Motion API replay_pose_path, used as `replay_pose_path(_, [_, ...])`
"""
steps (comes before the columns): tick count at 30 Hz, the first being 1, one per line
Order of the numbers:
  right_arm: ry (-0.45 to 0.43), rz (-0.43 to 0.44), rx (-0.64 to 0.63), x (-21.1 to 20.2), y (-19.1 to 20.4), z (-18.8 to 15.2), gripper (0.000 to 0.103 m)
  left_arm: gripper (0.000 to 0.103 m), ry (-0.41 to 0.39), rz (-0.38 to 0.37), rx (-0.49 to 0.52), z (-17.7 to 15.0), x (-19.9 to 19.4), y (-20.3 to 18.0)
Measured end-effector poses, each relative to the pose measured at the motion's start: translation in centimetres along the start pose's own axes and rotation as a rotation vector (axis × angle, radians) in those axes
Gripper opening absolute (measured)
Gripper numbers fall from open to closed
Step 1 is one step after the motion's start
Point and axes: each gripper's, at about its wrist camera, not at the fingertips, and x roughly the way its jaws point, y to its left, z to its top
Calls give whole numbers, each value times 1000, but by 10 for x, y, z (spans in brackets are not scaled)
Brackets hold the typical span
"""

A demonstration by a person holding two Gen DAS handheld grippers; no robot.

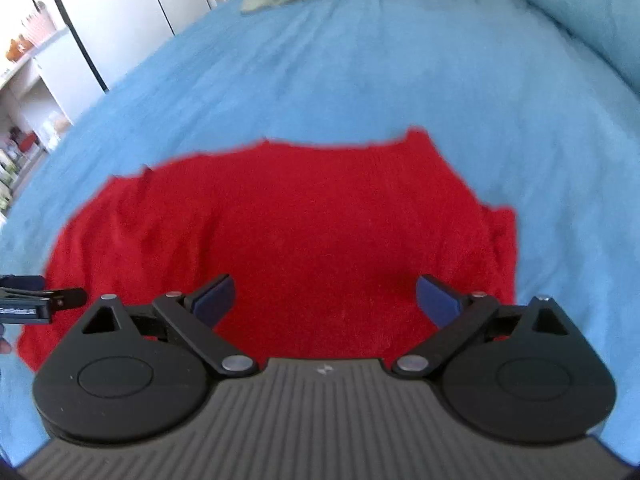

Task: Fold small clothes

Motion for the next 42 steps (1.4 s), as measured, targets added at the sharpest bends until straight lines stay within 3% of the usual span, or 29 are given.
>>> replay_pose_path(6, [27,-148,28,-75,0,-12,103,103,-63,-35,100,-7,-62,-41])
replay_pose_path(10, [86,-192,195,-109,-10,-57,103,103,-39,-68,115,-23,-77,-71])
replay_pose_path(14, [113,-217,323,-112,-18,-99,103,103,3,-90,132,-35,-71,-96])
replay_pose_path(17, [66,-208,412,-101,-26,-117,103,103,15,-97,136,-41,-59,-106])
replay_pose_path(21, [-13,-201,419,-82,-41,-112,103,103,12,-110,183,-42,-44,-116])
replay_pose_path(24, [-35,-122,349,-67,-60,-94,103,103,-2,-117,217,-37,-33,-123])
replay_pose_path(28, [45,7,270,-38,-86,-66,83,102,-13,-126,225,-28,-18,-125])
replay_pose_path(33, [84,99,233,-13,-94,-41,72,102,-18,-103,189,-18,-2,-121])
replay_pose_path(38, [104,99,158,5,-85,-27,57,102,-13,-41,128,-8,13,-107])
replay_pose_path(41, [119,72,140,8,-81,-19,44,102,14,-17,59,-4,25,-96])
replay_pose_path(42, [122,60,129,6,-78,-16,36,103,28,-21,37,-3,31,-93])
